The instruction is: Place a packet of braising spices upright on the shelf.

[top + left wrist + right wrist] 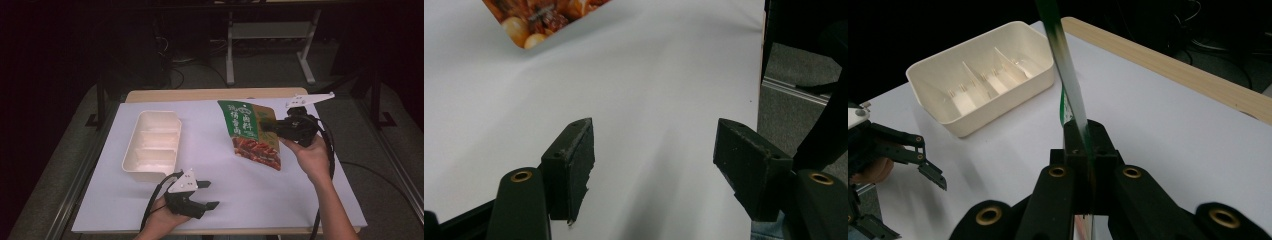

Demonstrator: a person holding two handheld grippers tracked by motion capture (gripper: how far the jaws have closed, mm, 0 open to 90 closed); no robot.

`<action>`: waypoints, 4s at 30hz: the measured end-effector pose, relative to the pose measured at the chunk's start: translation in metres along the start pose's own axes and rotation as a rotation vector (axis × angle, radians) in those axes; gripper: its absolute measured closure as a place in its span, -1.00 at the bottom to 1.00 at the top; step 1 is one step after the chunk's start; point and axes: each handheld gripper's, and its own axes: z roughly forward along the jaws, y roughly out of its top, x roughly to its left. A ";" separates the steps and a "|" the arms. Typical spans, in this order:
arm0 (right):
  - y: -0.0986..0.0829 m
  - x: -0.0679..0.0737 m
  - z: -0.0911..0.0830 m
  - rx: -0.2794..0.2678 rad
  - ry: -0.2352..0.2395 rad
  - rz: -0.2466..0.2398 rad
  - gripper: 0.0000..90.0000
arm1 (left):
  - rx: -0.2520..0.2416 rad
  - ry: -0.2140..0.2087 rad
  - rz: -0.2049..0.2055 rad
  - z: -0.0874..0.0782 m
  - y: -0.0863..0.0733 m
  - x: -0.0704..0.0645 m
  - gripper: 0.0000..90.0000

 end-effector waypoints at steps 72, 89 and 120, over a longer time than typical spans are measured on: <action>0.092 0.065 0.091 -0.025 0.168 -0.158 1.00 | -0.038 0.009 0.015 -0.012 -0.015 0.004 -0.40; 0.116 0.080 0.113 -0.039 0.201 -0.183 1.00 | -0.049 0.013 0.011 -0.014 -0.016 0.005 -0.40; 0.138 0.105 0.179 -0.036 0.256 -0.197 1.00 | -0.050 0.013 0.020 -0.016 -0.017 0.006 -0.42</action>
